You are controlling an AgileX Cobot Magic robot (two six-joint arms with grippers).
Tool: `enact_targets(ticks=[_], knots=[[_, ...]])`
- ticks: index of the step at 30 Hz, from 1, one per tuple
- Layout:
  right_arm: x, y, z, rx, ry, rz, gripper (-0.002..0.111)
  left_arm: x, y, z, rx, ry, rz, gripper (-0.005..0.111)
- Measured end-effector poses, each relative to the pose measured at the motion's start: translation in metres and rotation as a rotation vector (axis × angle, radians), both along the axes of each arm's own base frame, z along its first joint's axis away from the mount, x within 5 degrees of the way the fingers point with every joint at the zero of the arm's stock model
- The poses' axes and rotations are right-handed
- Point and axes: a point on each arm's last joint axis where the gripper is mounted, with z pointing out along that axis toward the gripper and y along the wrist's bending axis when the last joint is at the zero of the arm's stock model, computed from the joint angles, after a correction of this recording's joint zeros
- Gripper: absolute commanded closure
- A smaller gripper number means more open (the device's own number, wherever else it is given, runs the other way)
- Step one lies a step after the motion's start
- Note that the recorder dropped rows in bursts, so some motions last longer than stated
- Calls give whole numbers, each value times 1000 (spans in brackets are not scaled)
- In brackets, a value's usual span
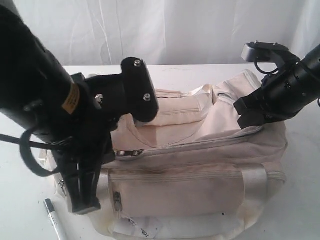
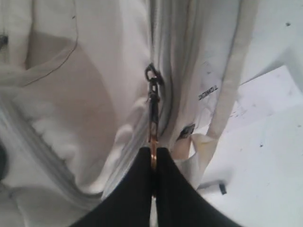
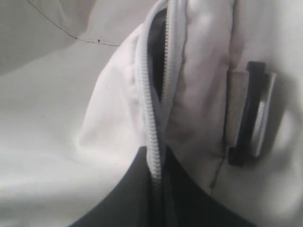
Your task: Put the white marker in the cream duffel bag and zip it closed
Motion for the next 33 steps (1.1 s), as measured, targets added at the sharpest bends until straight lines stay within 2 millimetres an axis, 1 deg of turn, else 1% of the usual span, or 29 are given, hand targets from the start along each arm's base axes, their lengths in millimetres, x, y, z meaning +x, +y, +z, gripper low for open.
enact_targets(ticks=[3, 7, 8, 11, 12, 14, 18, 20, 26, 33], knots=[[0, 0, 0, -3, -5, -2, 108, -1, 16, 11, 43, -66, 72, 107], [1, 0, 0, 5, -4, -5, 108, -2, 24, 19, 37, -95, 108, 107], [1, 1, 1, 11, -4, -7, 108, 0, 31, 21, 33, -96, 139, 107], [1, 1, 1, 15, -3, -8, 108, 4, 43, 20, 34, -97, 190, 107], [1, 1, 1, 15, -3, -8, 108, 6, 51, 17, 43, -91, 221, 107], [1, 1, 1, 15, -3, -8, 108, 6, 61, 10, 58, -80, 250, 107], [1, 1, 0, 10, -4, -7, 108, 2, 66, 2, 64, -82, 254, 107], [1, 1, 0, 10, -4, -7, 108, 3, 70, 1, 80, -99, 269, 107], [0, 1, 1, 19, 4, -16, 108, 10, 84, 6, 49, -136, 330, 107], [0, 0, 0, 4, 4, -11, 108, 11, 81, 6, -18, -116, 333, 107]])
